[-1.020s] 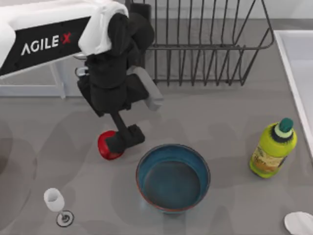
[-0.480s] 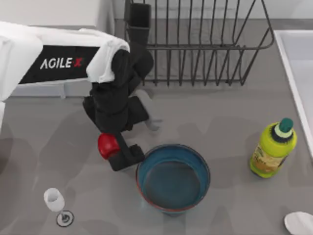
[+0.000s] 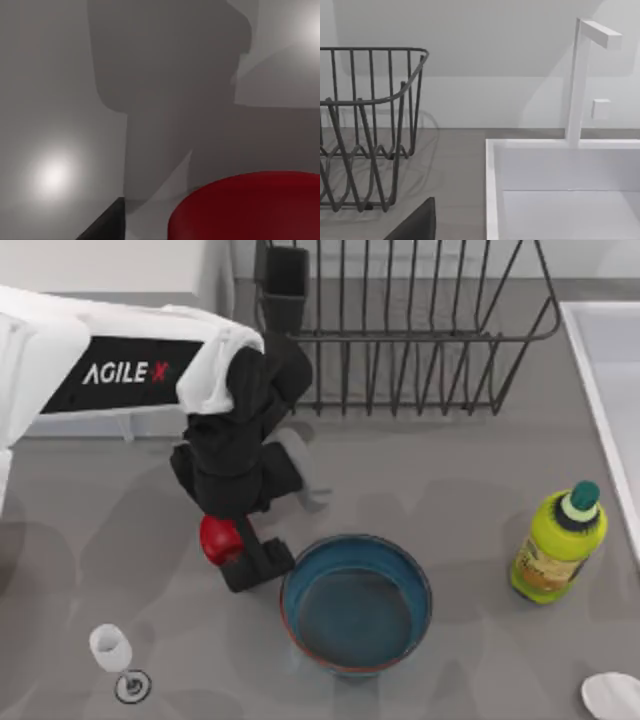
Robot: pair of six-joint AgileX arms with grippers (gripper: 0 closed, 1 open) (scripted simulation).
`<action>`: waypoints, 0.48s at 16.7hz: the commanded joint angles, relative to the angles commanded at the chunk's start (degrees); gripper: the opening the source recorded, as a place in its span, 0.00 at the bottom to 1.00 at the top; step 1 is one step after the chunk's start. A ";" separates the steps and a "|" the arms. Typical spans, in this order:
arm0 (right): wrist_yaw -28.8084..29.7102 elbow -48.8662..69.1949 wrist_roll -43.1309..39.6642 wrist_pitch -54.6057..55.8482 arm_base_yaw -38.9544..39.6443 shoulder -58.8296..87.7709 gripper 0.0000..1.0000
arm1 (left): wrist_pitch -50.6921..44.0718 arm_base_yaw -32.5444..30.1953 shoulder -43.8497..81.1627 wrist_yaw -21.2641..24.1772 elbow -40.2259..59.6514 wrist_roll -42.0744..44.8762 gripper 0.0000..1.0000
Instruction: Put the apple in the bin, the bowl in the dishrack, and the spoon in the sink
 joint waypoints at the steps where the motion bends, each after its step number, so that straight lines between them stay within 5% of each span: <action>1: 0.00 0.00 0.00 0.00 0.00 0.00 1.00 | 0.00 0.00 0.00 0.00 0.00 0.00 0.70; 8: 0.00 0.00 0.00 0.00 0.00 0.00 1.00 | 0.00 0.00 0.00 0.00 0.00 0.00 0.17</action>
